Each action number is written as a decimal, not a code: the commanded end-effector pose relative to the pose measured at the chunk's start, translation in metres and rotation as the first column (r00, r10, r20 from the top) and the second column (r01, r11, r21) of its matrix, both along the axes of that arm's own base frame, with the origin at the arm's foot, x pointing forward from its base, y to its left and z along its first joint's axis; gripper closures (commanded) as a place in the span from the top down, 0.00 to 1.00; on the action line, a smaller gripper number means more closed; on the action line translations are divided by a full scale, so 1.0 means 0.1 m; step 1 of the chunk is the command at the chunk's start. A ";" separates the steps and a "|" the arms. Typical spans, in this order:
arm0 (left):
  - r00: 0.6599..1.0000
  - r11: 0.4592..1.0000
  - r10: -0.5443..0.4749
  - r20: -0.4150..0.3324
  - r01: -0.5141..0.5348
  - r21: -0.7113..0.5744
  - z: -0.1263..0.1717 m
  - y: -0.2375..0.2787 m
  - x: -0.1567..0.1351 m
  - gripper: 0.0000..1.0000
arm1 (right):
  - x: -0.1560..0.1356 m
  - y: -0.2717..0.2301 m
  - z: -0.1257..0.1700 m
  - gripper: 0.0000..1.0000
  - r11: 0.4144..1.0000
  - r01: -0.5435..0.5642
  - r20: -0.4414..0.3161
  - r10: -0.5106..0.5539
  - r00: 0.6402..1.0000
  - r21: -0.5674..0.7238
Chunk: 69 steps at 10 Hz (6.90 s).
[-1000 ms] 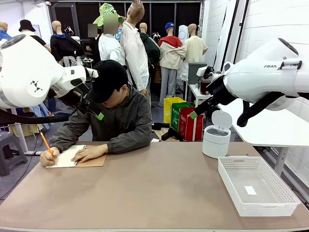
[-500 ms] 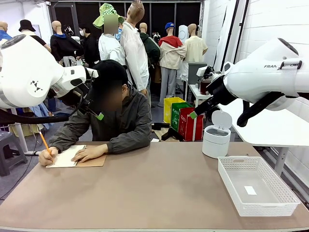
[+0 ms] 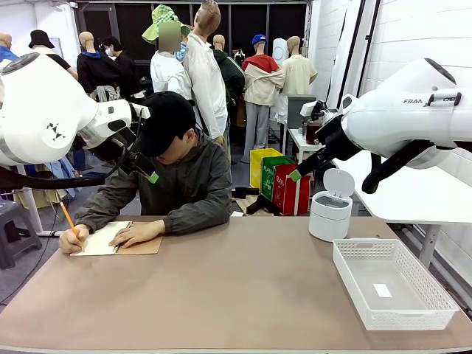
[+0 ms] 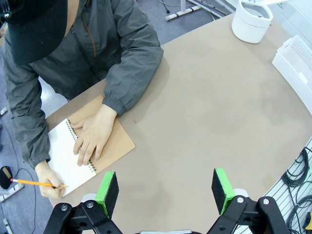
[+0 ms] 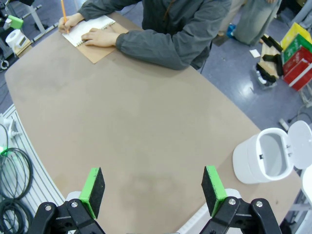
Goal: Sort the paper based on its condition.
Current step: If a person hands you a paper, place it in the Organizing basket , and if it's crumpled, put it in the Trash can.
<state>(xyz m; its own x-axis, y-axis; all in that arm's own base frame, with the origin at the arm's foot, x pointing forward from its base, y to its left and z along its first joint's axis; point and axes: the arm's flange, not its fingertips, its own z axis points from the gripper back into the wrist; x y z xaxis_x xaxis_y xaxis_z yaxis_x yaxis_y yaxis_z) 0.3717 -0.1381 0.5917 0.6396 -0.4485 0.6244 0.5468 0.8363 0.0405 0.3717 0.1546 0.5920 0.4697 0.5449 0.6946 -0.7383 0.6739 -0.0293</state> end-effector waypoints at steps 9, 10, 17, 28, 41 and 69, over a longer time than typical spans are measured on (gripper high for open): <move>1.000 1.000 0.001 0.003 -0.001 -0.002 0.02 0.01 0.00 1.00 | 0.00 0.00 0.00 1.00 1.000 -0.003 -0.002 0.003 1.000 0.003; 1.000 1.000 0.001 0.003 -0.001 -0.002 0.02 0.01 0.00 1.00 | 0.00 0.00 0.00 1.00 1.000 -0.003 -0.002 0.003 1.000 0.003; 1.000 1.000 0.001 0.003 -0.001 -0.002 0.02 0.01 0.00 1.00 | 0.00 0.00 0.00 1.00 1.000 -0.003 -0.002 0.003 1.000 0.003; 1.000 1.000 0.001 0.003 -0.001 -0.002 0.02 0.01 0.00 1.00 | 0.00 0.00 0.00 1.00 1.000 -0.003 -0.002 0.003 1.000 0.003; 1.000 1.000 0.001 0.003 -0.001 -0.002 0.02 0.01 0.00 1.00 | 0.00 0.00 0.00 1.00 1.000 -0.003 -0.002 0.003 1.000 0.003; 1.000 1.000 0.001 0.003 -0.001 -0.002 0.02 0.01 0.00 1.00 | 0.00 0.00 0.00 1.00 1.000 -0.003 -0.002 0.003 1.000 0.003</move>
